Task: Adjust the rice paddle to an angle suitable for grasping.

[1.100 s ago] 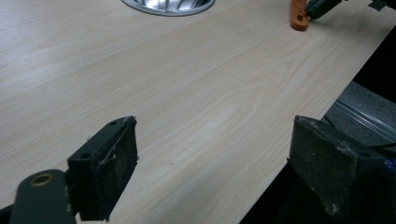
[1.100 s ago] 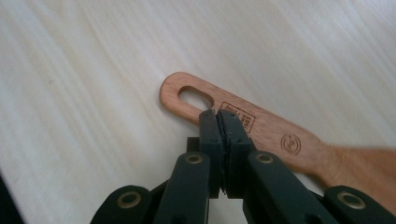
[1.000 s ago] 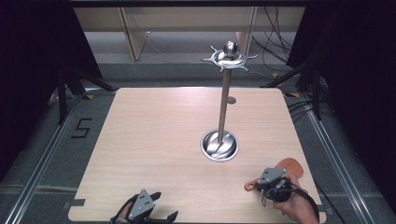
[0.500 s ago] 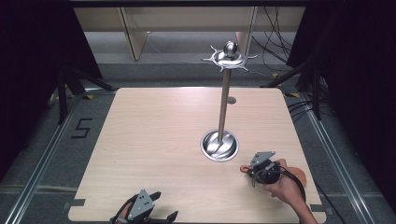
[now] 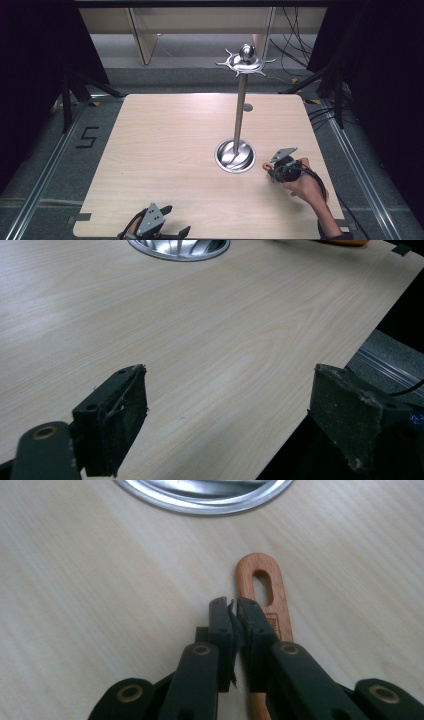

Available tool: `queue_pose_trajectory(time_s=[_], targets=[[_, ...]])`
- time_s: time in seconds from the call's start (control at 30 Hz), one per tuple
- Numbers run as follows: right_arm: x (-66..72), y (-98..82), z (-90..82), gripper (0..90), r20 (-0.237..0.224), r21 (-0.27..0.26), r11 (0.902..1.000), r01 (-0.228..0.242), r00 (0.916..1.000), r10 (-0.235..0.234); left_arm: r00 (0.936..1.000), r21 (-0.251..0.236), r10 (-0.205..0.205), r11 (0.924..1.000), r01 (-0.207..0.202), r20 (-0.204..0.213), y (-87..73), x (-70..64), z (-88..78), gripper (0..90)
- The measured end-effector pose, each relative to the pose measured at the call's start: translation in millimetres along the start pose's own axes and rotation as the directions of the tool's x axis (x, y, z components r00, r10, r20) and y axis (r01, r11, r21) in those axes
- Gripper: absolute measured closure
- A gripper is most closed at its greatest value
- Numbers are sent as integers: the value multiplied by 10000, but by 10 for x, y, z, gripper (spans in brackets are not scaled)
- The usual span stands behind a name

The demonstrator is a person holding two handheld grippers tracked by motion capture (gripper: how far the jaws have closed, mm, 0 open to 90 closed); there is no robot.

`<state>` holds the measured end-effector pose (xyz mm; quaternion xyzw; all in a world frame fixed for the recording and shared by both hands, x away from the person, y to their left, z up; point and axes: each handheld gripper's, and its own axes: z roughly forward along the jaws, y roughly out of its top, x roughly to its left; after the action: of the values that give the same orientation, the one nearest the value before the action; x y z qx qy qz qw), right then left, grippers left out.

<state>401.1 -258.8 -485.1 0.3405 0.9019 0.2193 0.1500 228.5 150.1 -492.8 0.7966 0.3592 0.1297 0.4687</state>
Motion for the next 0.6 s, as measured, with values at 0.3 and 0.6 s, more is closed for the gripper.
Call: queue_pose_trajectory(time_s=[0.3,0.6], targets=[[-169,143,-127,744,372,498,9983,297,9988,-315,9997,-15,-254,9997,254,-35,-5,-8,-3,148],[-294,143,-88,640,3,1492,9888,-102,9999,103,9998,64,-174,9998,174,-91,-5,3,-8,147]])
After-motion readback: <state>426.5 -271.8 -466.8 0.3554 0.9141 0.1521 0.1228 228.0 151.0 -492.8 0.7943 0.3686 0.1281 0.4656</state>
